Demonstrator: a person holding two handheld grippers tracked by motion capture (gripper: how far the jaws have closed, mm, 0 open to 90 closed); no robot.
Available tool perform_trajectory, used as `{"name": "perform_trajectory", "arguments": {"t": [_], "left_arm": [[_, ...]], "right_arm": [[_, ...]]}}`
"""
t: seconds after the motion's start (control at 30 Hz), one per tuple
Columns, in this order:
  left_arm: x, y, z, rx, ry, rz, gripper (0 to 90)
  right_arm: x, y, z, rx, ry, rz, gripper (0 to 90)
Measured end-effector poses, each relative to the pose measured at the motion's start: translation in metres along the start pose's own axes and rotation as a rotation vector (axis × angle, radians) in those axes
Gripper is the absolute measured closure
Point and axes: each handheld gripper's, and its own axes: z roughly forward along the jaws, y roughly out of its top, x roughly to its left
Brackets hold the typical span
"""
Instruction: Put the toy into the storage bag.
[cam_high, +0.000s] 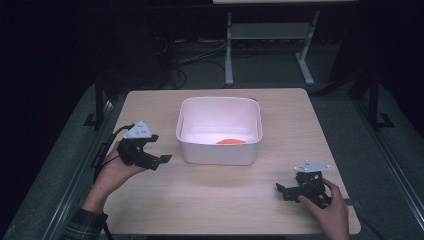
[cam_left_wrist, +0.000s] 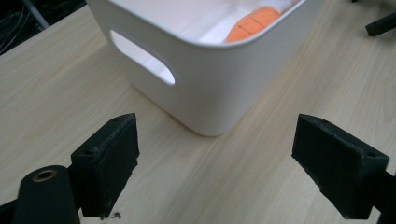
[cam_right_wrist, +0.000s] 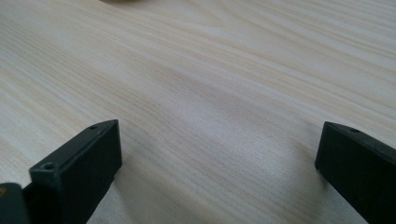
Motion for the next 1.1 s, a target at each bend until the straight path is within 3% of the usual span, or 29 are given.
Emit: {"name": "perform_trajectory", "arguments": {"t": [0.4, 0.7, 1.1], "left_arm": [[-0.007, -0.026, 0.003, -0.022, 0.035, -0.038, 14.0], [-0.016, -0.056, 0.013, -0.021, 0.043, -0.085, 14.0], [-0.021, -0.091, 0.02, -0.018, 0.089, -0.139, 14.0]], "right_arm": [[0.0, 0.0, 0.0, 0.0, 0.0, 0.0, 0.0], [0.0, 0.0, 0.0, 0.0, 0.0, 0.0, 0.0], [0.0, 0.0, 0.0, 0.0, 0.0, 0.0, 0.0]]}}
